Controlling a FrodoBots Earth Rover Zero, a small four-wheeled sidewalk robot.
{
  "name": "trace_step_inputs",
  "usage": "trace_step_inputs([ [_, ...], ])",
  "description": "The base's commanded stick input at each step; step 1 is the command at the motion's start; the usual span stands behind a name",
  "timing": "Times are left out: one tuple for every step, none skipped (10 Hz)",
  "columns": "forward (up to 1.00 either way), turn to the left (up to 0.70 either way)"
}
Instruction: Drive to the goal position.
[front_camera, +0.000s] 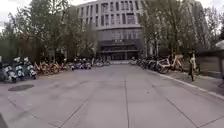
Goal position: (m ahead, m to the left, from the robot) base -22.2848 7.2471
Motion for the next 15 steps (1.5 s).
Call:
trace_step_inputs([
  [0.7,0.01],
  [0.7,0.01],
  [0.7,0.01],
  [0.7,0.01],
  [0.7,0.01],
  [0.7,0.07],
  [0.7,0.29],
  [0.7,0.36],
  [0.7,0.36],
  [0.7,0.36],
  [0.7,0.36],
  [0.7,0.36],
  [0.7,0.36],
  [0.7,0.36],
  [0.7,0.36],
])
